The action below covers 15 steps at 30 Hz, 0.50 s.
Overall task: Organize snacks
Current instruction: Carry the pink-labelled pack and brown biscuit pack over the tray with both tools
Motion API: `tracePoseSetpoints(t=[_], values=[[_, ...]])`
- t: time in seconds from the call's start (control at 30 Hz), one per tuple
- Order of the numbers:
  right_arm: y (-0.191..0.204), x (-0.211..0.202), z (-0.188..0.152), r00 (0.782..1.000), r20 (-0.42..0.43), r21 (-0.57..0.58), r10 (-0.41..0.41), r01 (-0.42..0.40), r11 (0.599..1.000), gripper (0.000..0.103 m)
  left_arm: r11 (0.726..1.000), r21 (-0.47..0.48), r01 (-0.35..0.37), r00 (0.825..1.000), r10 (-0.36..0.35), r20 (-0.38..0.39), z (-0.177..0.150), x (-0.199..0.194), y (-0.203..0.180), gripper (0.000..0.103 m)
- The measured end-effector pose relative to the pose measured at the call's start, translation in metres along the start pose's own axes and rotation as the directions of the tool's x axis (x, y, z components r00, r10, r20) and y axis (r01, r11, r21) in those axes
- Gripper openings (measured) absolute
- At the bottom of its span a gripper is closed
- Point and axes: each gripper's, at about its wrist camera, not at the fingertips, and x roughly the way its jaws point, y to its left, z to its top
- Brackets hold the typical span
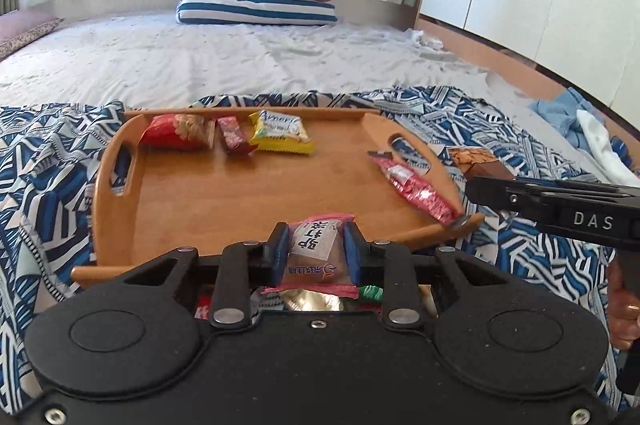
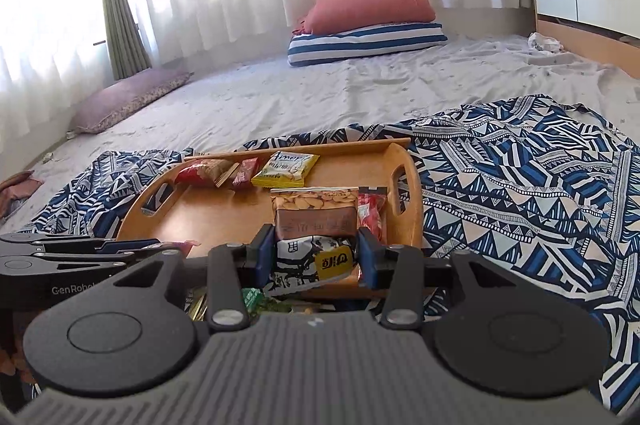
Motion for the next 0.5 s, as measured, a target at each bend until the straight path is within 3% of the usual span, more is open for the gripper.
tracePoseSetpoints(t=[0.5], values=[[-0.029,0.066,0.045,0.999,-0.035,0.017,0.024,-0.023,1.0,0.047,0.998,-0.055,0.0,0.999,0.002,0.035,0.049,0.074,-0.022,0.027]])
